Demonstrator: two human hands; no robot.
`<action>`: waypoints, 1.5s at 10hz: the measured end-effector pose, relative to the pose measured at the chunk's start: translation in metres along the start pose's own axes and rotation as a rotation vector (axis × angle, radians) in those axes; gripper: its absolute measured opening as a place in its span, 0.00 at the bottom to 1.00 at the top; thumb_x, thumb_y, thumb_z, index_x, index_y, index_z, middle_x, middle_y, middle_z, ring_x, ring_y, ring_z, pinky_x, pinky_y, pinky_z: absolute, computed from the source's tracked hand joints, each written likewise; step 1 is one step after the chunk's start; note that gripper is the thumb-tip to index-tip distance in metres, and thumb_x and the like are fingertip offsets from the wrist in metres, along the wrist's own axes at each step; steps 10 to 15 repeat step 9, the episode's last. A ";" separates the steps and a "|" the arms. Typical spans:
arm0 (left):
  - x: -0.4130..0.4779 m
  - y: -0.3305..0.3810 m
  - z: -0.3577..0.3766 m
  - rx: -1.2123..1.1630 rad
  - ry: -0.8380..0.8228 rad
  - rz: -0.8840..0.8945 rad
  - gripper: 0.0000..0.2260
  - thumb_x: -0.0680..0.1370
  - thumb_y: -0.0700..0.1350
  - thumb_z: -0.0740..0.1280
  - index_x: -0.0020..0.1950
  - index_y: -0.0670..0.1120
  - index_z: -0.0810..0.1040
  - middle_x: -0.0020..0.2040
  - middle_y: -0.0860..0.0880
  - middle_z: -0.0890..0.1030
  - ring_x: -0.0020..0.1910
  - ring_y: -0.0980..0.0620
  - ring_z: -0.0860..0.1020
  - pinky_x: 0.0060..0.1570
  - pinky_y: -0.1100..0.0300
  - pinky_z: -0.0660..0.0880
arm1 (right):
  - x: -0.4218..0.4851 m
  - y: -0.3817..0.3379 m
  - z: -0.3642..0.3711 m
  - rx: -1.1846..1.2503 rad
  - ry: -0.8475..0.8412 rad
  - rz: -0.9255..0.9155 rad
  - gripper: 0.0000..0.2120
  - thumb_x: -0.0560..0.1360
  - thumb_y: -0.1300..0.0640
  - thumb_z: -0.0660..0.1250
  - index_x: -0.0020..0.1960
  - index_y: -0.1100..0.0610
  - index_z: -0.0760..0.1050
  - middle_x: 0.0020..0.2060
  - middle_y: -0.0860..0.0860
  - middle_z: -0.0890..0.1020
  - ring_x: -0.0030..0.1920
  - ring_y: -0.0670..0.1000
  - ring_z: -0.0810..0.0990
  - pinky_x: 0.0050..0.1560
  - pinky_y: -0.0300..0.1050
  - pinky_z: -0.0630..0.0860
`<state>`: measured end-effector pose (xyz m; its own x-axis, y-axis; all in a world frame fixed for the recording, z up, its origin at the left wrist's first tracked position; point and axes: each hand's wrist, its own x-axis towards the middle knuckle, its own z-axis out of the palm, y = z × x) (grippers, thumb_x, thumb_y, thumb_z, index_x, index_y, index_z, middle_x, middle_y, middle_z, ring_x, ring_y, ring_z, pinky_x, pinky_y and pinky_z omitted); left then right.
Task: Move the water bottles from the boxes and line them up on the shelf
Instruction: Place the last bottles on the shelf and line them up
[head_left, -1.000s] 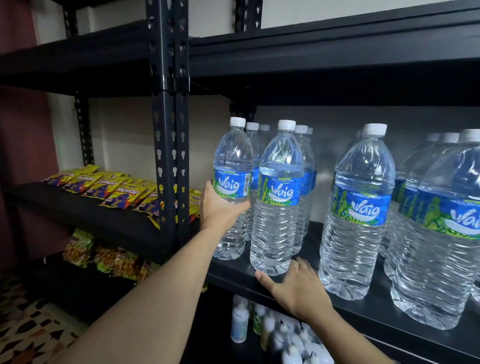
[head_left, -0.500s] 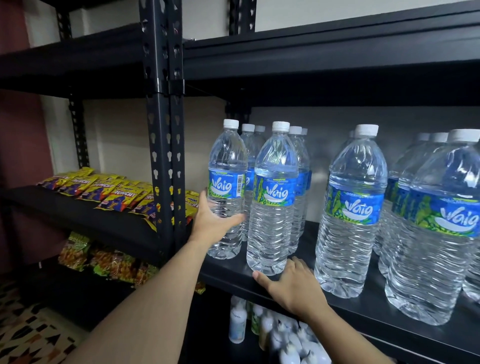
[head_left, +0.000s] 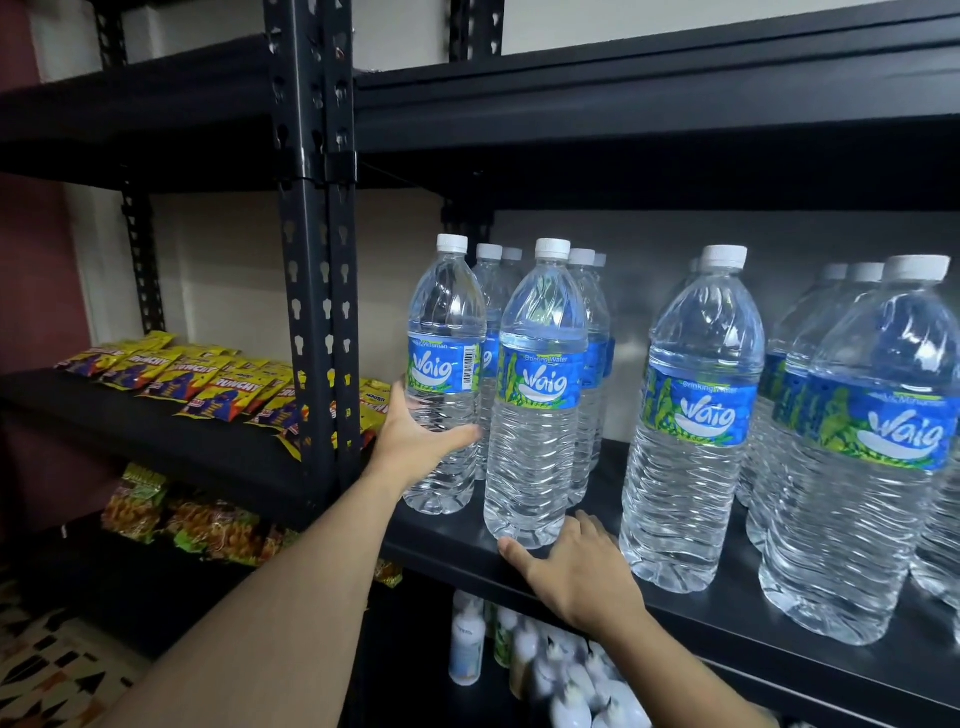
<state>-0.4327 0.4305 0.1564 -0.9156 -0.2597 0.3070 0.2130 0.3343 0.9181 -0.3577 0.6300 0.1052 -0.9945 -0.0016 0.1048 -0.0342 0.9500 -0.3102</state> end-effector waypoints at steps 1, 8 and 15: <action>-0.002 0.001 0.000 0.016 -0.007 -0.016 0.48 0.54 0.61 0.82 0.69 0.57 0.62 0.65 0.53 0.74 0.64 0.50 0.74 0.67 0.45 0.71 | 0.000 0.000 0.000 -0.012 0.006 0.000 0.46 0.74 0.27 0.54 0.75 0.64 0.60 0.77 0.61 0.61 0.78 0.57 0.57 0.78 0.49 0.53; -0.071 -0.036 -0.013 0.750 -0.339 -0.125 0.47 0.77 0.68 0.56 0.79 0.40 0.36 0.81 0.42 0.43 0.80 0.46 0.44 0.76 0.53 0.45 | -0.015 0.002 -0.001 -0.112 0.047 -0.081 0.73 0.50 0.20 0.21 0.77 0.66 0.57 0.77 0.61 0.61 0.78 0.57 0.57 0.77 0.49 0.54; -0.088 -0.033 -0.019 0.757 -0.354 -0.139 0.44 0.79 0.65 0.57 0.79 0.39 0.38 0.81 0.44 0.42 0.79 0.49 0.41 0.77 0.53 0.45 | -0.029 0.008 0.006 -0.142 0.056 -0.098 0.73 0.50 0.21 0.17 0.78 0.65 0.54 0.78 0.59 0.58 0.79 0.56 0.54 0.78 0.49 0.51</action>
